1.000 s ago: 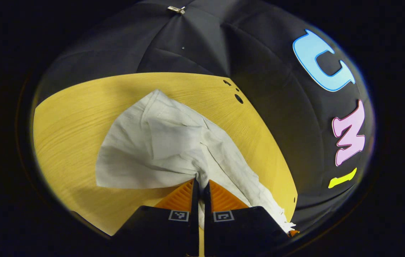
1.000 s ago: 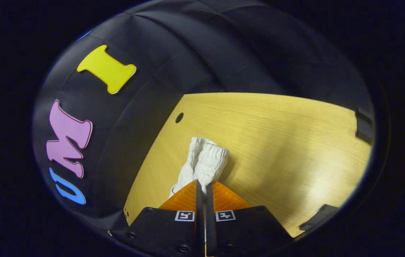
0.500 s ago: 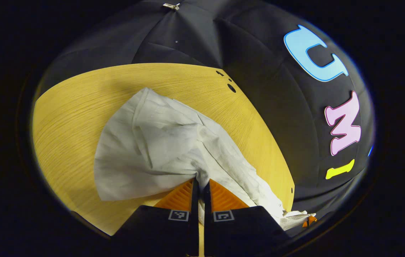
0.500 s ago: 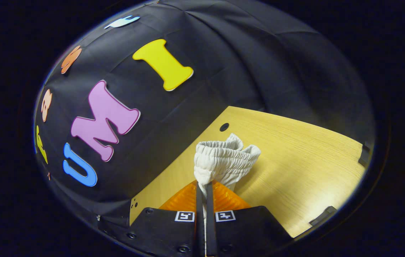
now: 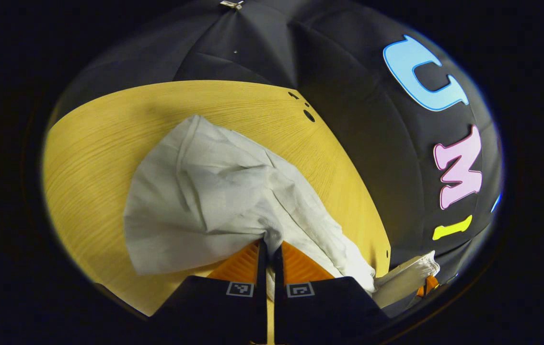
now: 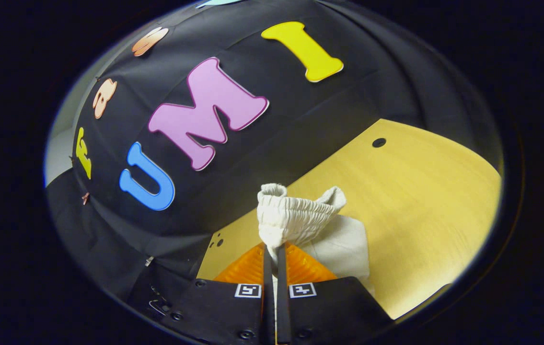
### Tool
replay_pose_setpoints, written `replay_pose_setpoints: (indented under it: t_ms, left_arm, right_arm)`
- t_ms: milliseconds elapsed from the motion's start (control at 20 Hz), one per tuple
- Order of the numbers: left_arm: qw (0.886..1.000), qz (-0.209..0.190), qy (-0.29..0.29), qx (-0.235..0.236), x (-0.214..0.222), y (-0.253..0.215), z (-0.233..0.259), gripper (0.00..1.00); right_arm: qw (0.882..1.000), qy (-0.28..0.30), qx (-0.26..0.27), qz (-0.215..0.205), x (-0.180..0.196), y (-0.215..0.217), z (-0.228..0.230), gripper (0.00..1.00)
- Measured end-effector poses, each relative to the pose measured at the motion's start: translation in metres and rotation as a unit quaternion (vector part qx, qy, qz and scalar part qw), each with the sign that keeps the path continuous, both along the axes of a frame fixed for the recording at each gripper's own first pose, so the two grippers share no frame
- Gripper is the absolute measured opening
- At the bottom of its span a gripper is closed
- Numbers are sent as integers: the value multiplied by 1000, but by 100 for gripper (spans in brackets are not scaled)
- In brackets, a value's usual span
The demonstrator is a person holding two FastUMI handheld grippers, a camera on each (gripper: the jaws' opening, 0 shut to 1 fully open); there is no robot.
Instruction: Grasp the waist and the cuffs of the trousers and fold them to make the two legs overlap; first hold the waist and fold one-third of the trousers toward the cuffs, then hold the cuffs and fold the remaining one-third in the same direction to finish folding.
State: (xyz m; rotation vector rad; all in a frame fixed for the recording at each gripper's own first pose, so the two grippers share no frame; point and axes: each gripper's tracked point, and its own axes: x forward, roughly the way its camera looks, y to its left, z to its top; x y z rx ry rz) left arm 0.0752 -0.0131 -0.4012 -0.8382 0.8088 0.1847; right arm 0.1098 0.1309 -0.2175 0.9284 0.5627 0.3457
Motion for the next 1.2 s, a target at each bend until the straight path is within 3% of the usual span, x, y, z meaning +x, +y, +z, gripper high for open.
replay_pose_setpoints:
  t_ms: [450, 650, 750, 800, 850, 900, 1000, 1050, 1200]
  left_arm:
    - [999, -38, -3, 7, 6, -12, -2, 11]
    - [999, -35, -5, 0, 6, -11, -2, 11]
    - [999, -33, -6, 0, 6, -11, -3, 11]
    - [999, -33, -6, 0, 8, -11, -2, 11]
    - [999, -33, -6, 0, 7, -12, -3, 11]
    - [999, -32, -6, 0, 8, -11, -3, 11]
    - [1000, -27, -8, -4, 8, -10, -2, 11]
    - [1000, -23, -9, -7, 8, -11, -2, 11]
    - [1000, -9, -11, -18, 9, -10, -1, 11]
  right_arm:
    - [994, 19, -5, 105, -39, 107, -16, 6]
    - [985, 61, -8, 159, -67, 147, -44, 7]
    - [978, 91, 1, 189, -80, 162, -57, 10]
    - [974, 105, 3, 199, -87, 170, -63, 18]
    - [971, 117, 7, 209, -92, 175, -68, 10]
    - [968, 126, 15, 218, -97, 181, -69, 28]
    - [962, 135, 41, 234, -107, 189, -64, 42]
    - [960, 135, 54, 240, -111, 188, -61, 47]
    - [960, 128, 81, 237, -105, 182, -46, 48]
